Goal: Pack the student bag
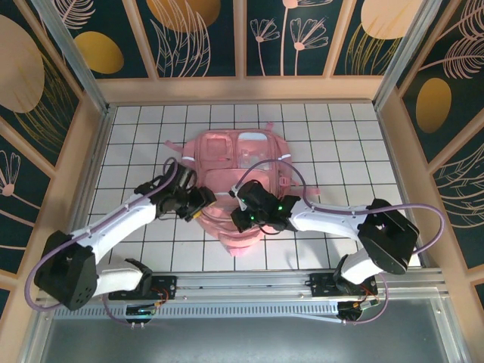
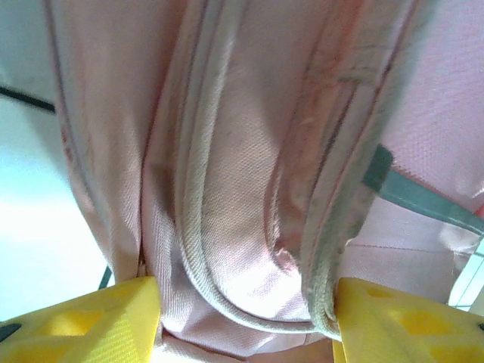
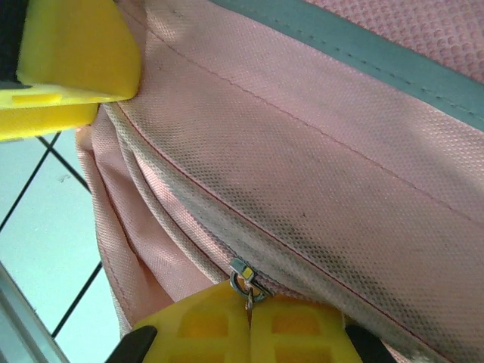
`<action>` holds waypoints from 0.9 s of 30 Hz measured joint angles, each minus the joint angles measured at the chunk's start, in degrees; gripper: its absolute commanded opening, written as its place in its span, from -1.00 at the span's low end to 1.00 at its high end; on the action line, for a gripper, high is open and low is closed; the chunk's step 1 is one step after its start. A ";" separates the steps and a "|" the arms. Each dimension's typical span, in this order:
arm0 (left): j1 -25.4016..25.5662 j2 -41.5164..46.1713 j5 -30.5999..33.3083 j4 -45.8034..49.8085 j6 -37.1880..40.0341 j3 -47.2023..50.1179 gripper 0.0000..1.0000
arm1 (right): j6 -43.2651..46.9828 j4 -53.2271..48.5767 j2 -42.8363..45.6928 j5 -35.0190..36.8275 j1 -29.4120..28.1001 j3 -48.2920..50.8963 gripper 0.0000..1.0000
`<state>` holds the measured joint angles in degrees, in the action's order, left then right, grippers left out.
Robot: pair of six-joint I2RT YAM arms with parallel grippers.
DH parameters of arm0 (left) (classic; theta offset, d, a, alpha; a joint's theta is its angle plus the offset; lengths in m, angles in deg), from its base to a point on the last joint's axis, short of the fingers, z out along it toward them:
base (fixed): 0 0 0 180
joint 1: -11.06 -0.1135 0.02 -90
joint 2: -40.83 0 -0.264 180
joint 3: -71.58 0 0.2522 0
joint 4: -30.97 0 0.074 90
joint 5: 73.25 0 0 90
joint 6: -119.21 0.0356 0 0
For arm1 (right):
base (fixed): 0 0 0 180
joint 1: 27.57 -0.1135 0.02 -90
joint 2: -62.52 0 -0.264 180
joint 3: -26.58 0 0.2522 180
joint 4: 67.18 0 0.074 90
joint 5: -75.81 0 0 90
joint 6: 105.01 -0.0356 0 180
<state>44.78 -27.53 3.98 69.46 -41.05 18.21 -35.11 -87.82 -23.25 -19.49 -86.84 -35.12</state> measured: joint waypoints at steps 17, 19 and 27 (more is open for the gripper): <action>11.08 0.70 9.51 -8.48 -25.31 -0.92 0.12 | -2.99 3.26 -0.98 -2.23 -0.59 0.00 -1.00; 12.11 -0.44 10.38 -9.38 -27.78 -0.87 0.06 | -3.69 4.02 -0.98 -2.23 -0.85 0.07 -1.00; 14.38 -5.46 13.38 -10.84 -34.42 -0.87 -0.90 | -5.11 5.07 -1.66 -2.01 -1.92 0.22 -1.00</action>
<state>59.16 -32.99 17.35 58.62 -75.47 17.33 -40.22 -82.74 -24.92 -21.50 -88.76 -34.90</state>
